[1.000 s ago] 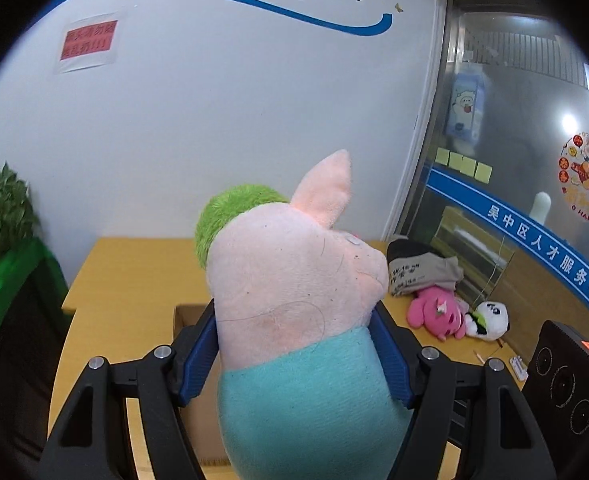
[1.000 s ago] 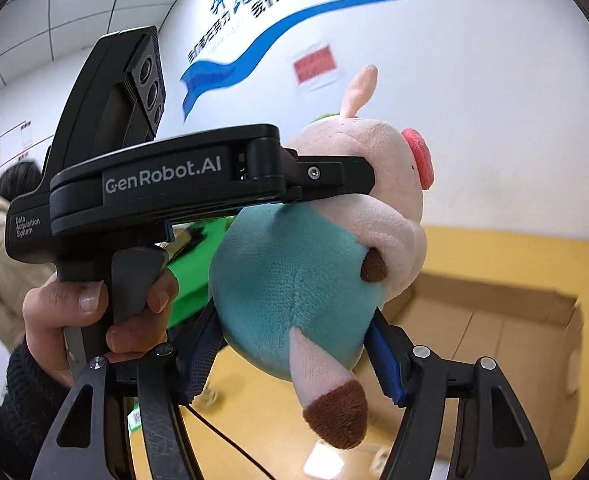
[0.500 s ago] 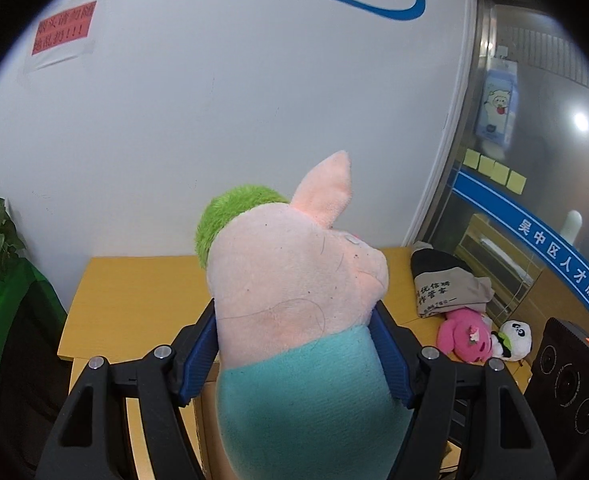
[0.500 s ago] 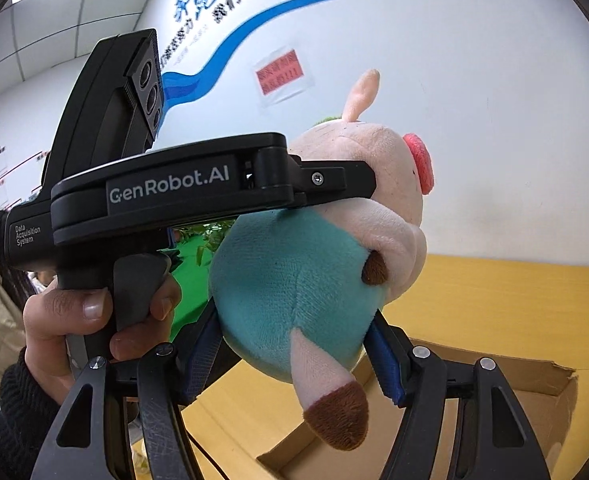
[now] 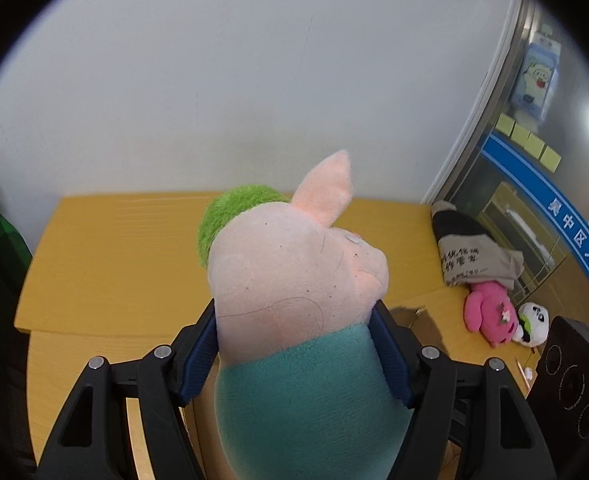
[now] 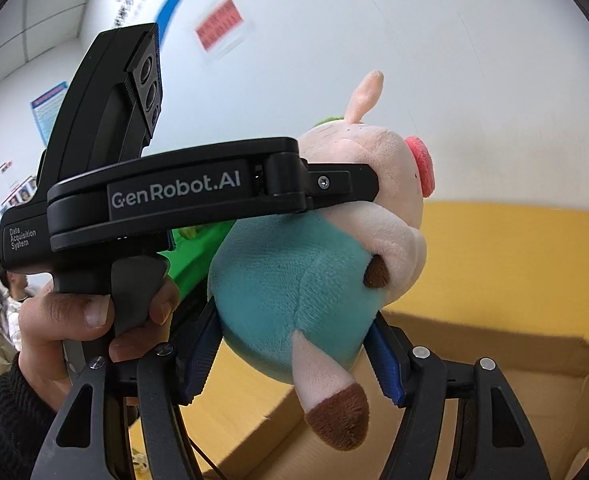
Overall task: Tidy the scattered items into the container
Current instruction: 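Lift the pig plush with the left gripper and carry it over the cardboard box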
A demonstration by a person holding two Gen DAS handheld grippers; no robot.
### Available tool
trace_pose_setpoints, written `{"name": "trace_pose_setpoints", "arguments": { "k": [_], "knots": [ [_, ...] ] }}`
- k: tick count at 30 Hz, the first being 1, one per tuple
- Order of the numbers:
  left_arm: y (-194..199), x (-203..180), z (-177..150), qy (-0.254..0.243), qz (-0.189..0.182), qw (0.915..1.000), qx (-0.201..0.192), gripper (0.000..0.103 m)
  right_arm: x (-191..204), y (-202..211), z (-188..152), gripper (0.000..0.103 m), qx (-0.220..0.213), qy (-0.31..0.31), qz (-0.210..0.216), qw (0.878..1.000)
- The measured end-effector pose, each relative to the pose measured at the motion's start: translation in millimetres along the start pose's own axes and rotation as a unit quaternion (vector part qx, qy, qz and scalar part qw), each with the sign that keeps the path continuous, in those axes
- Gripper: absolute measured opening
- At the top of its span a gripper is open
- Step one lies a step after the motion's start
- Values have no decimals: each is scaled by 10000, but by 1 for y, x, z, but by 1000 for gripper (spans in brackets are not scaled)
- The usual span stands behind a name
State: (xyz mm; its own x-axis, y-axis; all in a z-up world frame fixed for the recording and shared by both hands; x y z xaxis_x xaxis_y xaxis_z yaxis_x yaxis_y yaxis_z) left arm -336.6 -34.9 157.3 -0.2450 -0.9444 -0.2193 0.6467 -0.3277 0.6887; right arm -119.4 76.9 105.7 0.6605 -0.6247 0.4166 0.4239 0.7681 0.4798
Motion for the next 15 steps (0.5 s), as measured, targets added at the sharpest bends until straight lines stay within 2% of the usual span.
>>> {"name": "trace_pose_setpoints", "arguments": {
  "k": [5,9,12,15],
  "knots": [
    [-54,17,-40,49,31,9980,633,70,-33,-19,-55,72,374,-444,-28,9983],
    [-90,29,-79,35,73,9931,1171,70,-52,-35,-108,72,796,-659,-144,9945],
    [-109,40,-97,135,181,9895,1427,70,-62,-43,-143,72,1068,-809,-160,9909],
    [-118,46,-105,105,178,9888,1481,73,-71,-48,-169,72,1265,-867,-265,9878]
  ]
}}
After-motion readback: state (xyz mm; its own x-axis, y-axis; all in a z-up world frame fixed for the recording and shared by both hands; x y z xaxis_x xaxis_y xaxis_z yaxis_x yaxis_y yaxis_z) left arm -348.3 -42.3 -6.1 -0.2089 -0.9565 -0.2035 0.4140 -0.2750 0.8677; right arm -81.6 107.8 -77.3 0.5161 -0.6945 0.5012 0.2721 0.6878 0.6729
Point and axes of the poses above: each gripper's, at about its wrist camera, not at the fingertips, and y roughly against the way its jaws point, x to its left, z to its top, the point moved 5 cm from there along -y, roughly the way its jaws point, and after that the axes turned 4 degrees about z, right-handed, at the moved point
